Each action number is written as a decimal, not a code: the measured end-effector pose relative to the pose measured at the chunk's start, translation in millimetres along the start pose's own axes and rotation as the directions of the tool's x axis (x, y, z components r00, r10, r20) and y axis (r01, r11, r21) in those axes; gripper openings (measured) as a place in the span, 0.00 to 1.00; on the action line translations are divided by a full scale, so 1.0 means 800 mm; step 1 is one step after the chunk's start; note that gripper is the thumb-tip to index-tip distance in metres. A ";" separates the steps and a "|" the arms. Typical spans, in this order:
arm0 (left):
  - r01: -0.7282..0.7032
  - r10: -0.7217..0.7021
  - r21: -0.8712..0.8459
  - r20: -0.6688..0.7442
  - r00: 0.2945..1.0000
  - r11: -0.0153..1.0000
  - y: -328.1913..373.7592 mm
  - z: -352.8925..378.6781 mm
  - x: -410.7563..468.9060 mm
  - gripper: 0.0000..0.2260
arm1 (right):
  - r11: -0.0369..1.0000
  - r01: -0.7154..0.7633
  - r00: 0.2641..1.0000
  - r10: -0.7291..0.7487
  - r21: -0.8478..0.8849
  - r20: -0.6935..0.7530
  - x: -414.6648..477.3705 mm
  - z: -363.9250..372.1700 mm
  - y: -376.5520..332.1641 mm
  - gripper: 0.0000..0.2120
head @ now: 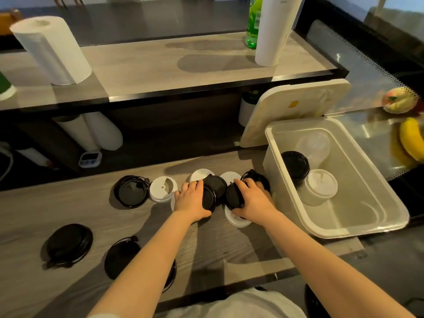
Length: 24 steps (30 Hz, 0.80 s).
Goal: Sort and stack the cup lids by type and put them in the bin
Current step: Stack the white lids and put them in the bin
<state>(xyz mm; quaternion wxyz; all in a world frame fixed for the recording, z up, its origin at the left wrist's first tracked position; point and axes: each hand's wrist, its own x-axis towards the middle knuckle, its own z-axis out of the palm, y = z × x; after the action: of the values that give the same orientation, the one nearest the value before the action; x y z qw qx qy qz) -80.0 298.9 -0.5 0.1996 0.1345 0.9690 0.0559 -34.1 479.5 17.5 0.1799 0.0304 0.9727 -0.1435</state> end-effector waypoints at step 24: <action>0.201 -0.111 -0.497 0.206 0.972 0.844 -0.011 0.106 -0.139 0.46 | 0.882 0.297 0.945 -0.325 0.365 0.017 -0.081 0.100 -0.024 0.37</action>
<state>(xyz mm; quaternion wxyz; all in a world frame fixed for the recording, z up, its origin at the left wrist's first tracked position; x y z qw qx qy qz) 50.3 263.7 -38.5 0.3135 0.0010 0.9059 0.2846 51.8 437.4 -25.4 0.1835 -0.0996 0.9146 -0.3463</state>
